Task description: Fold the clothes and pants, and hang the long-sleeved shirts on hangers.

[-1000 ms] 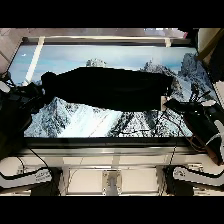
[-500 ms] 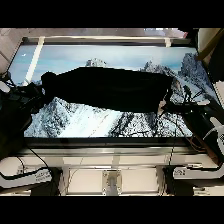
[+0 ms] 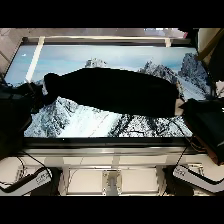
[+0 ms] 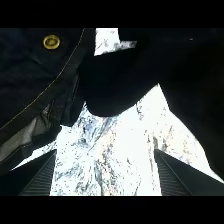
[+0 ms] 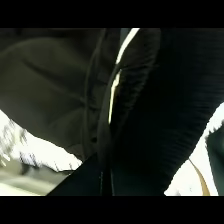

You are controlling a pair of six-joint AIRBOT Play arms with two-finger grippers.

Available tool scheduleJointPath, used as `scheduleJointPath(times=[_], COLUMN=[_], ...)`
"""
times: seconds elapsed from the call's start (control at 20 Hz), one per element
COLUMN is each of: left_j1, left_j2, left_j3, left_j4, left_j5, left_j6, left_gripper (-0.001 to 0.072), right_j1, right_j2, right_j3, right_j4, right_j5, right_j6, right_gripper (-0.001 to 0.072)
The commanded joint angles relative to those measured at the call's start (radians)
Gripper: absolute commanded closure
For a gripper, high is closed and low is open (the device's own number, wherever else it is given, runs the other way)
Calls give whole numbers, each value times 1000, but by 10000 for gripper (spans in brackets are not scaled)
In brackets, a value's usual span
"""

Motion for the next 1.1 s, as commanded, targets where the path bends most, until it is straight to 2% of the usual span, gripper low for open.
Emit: scheduleJointPath(times=[0.0, 0.1, 0.2, 0.3, 0.35, 0.4, 0.45, 0.5, 0.7, 0.8, 1.05], left_j1=[0, 0, 0, 0, 0, 0, -1, -2, -48, -90, -226], left_j2=[92, 110, 109, 106, 100, 90, 68, 37, -167, -273, -396], left_j3=[1, 1, -10, -55, -92, -128, -165, -191, -204, -204, -204], left_j4=[0, 14, 53, 46, 19, -18, -79, -156, -457, -541, -784], left_j5=[-70, -167, -240, -195, -129, -51, 41, 117, 235, 303, 599], left_j6=[8, 9, 8, 5, -21, -50, -72, -72, -66, -64, -64], left_gripper=[6, 6, 6, 6, 6, 6, 6, 6, 5, 5, 6], right_j1=[-69, -69, -69, -69, -69, -69, -69, -69, -69, -69, -69], right_j2=[56, 37, 13, -10, -17, -18, -14, -10, 32, 72, 180], right_j3=[41, 38, 35, 32, 32, 32, 34, 39, 117, 164, 211], right_j4=[-176, -264, -356, -323, -278, -212, -145, -84, -2, 11, 50], right_j5=[126, 102, 32, -19, -29, -37, -36, -36, -31, -31, -32], right_j6=[24, 26, 98, 107, 121, 140, 140, 139, 140, 141, 140], right_gripper=[689, 690, 690, 690, 687, 592, 367, 251, 252, 252, 255])
